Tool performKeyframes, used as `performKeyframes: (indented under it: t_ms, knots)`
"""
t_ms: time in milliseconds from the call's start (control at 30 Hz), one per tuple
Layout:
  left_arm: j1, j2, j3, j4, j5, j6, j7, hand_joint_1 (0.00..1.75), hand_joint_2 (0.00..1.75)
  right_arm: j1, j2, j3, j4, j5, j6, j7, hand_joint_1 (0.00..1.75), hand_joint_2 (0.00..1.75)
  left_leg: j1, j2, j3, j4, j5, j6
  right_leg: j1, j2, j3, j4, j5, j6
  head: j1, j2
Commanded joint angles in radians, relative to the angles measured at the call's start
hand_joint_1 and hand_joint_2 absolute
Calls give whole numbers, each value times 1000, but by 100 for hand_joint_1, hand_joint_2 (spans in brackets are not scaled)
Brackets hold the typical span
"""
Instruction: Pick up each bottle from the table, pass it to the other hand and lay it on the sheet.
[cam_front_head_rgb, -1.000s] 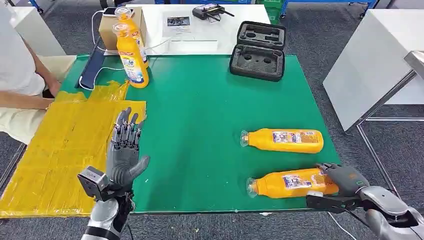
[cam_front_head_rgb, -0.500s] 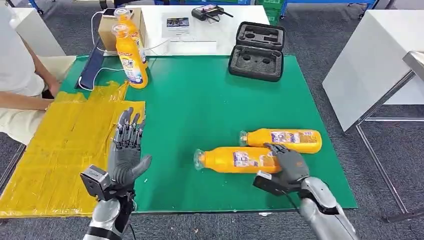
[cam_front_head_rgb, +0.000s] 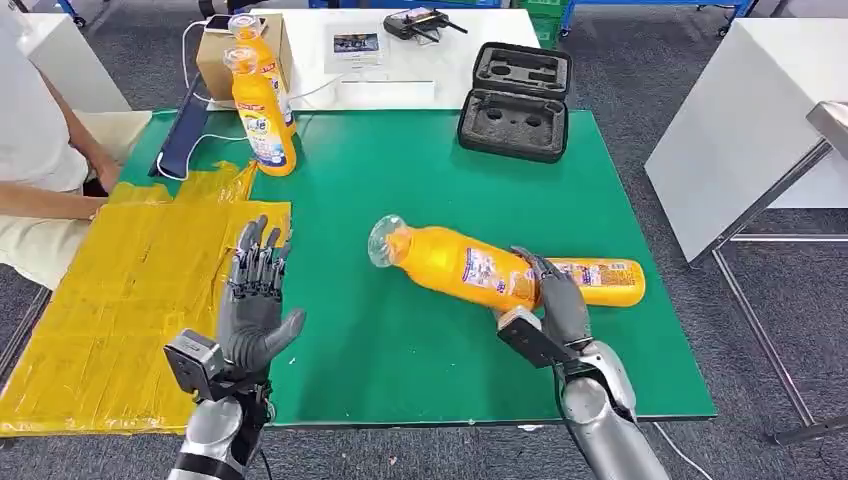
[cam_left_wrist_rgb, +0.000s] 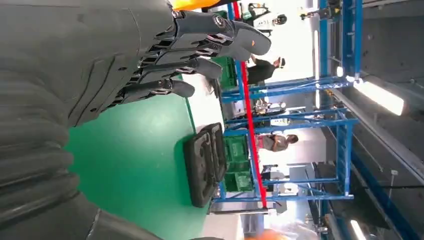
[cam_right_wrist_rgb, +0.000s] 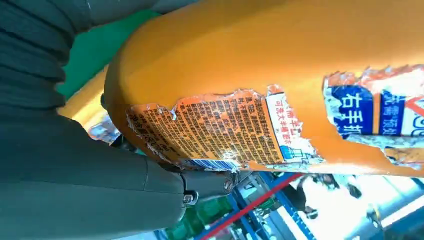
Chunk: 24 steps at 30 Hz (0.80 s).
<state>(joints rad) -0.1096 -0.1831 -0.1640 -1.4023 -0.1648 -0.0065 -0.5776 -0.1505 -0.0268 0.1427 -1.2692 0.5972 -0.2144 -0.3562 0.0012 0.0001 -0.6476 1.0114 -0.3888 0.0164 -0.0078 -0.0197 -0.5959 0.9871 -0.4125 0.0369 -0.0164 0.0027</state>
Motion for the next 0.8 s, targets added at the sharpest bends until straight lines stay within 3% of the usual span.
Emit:
performKeyframes:
  t_ms: [33,200,367,567,667,800]
  knots:
    - [-78,0,-37,137,0,-3,13,0,175,-48,154,-66,69,-177,109,-60,175,175,0,0,3,-1,-1,-1,0,1,2,-1,-1,-1,0,0]
    - [-168,-16,-92,253,-6,-39,66,0,175,-107,245,88,231,-161,155,-88,175,175,1,2,6,-2,-2,-2,1,4,5,-1,-1,-2,0,0]
    - [-170,-13,-98,252,-7,-35,69,0,175,-110,233,96,228,-168,150,-88,175,175,0,1,4,-1,-1,-1,0,2,4,-1,-1,-1,0,0]
    - [-209,-26,-164,275,-46,-6,86,0,175,-166,278,158,322,-200,182,-83,175,175,0,1,3,0,-1,-1,0,2,3,0,-1,-1,0,0]
    - [-190,-39,-194,253,-196,190,57,0,175,-172,300,199,362,-194,177,-83,175,175,1,0,3,-1,-1,-1,0,1,4,-1,-1,-1,0,0]
    - [-145,-41,-246,180,-254,271,42,0,175,-163,310,255,362,-200,172,-90,175,175,1,1,4,-1,-2,-1,0,3,4,-1,-1,-1,0,0]
